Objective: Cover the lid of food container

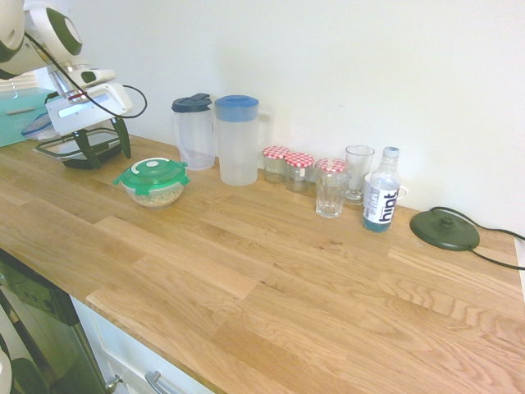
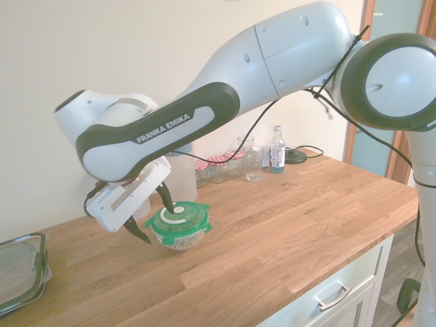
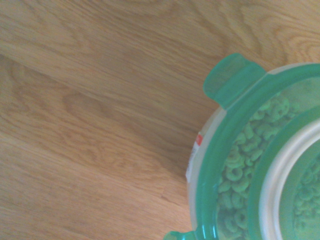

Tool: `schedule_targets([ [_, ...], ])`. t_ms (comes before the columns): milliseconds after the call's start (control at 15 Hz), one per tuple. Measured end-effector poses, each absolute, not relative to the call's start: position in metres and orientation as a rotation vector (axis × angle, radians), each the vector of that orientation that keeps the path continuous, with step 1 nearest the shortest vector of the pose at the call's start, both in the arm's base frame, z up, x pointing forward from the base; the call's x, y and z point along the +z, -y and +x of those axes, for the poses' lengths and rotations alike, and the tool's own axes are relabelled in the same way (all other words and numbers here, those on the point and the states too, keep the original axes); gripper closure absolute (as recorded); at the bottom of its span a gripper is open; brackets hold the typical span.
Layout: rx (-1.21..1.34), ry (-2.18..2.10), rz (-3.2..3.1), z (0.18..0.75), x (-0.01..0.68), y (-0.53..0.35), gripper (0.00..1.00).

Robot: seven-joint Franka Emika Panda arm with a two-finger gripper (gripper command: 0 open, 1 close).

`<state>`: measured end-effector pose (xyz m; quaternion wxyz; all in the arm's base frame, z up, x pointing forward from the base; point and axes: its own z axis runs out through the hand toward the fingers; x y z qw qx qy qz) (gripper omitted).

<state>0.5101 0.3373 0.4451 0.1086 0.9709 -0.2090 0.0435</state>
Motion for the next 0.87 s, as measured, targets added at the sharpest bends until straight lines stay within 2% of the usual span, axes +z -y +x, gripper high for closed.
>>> schedule_targets([
  [400, 0.034, 0.740, 3.097, 0.499, 0.460, -0.204, 0.00],
  [867, 0.065, 1.026, 2.956, 0.409, 0.436, -0.049, 0.00],
])
